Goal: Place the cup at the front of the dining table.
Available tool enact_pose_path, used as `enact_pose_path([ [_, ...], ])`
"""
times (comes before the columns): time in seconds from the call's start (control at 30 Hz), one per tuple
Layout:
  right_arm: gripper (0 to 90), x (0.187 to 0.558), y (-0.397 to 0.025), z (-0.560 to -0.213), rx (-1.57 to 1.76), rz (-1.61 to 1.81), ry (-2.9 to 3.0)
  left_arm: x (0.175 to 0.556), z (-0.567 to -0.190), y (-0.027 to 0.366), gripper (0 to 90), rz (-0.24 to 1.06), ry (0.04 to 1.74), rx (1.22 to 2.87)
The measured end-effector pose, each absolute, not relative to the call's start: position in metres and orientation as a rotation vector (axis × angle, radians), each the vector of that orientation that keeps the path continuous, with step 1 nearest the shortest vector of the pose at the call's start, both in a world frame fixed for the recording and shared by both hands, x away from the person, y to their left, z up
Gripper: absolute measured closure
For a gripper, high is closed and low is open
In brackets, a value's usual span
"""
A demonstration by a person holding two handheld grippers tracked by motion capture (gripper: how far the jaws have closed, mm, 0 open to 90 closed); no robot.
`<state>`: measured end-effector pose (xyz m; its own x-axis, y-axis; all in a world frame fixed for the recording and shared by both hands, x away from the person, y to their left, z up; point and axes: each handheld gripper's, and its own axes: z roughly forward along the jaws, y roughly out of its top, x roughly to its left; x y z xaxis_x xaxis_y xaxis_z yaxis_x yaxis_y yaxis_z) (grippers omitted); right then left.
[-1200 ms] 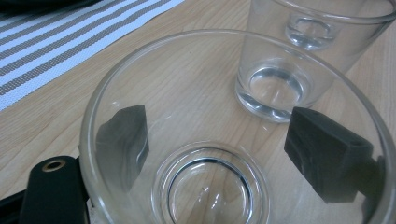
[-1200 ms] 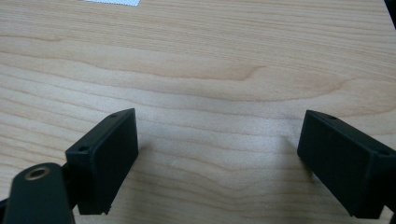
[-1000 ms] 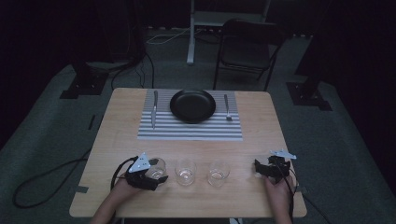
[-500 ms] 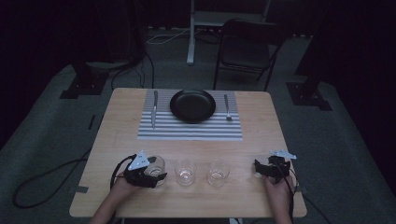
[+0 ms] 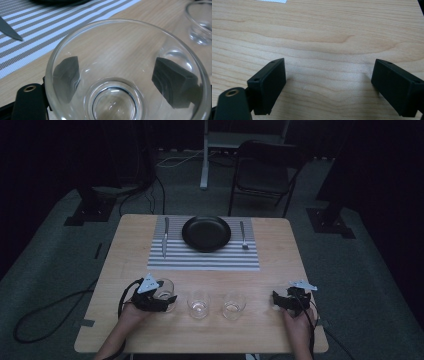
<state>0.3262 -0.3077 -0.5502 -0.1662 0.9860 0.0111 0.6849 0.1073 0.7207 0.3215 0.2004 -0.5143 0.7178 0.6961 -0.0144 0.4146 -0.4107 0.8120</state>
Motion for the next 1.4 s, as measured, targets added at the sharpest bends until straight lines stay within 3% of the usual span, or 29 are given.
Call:
enact_pose_path([
  [1.4, 11.8, 0.326, -0.308, -0.550, 1.622, 0.824, 1.910, 0.377, -0.502, 0.178, 20.1, 0.533, 1.040, 1.999],
])
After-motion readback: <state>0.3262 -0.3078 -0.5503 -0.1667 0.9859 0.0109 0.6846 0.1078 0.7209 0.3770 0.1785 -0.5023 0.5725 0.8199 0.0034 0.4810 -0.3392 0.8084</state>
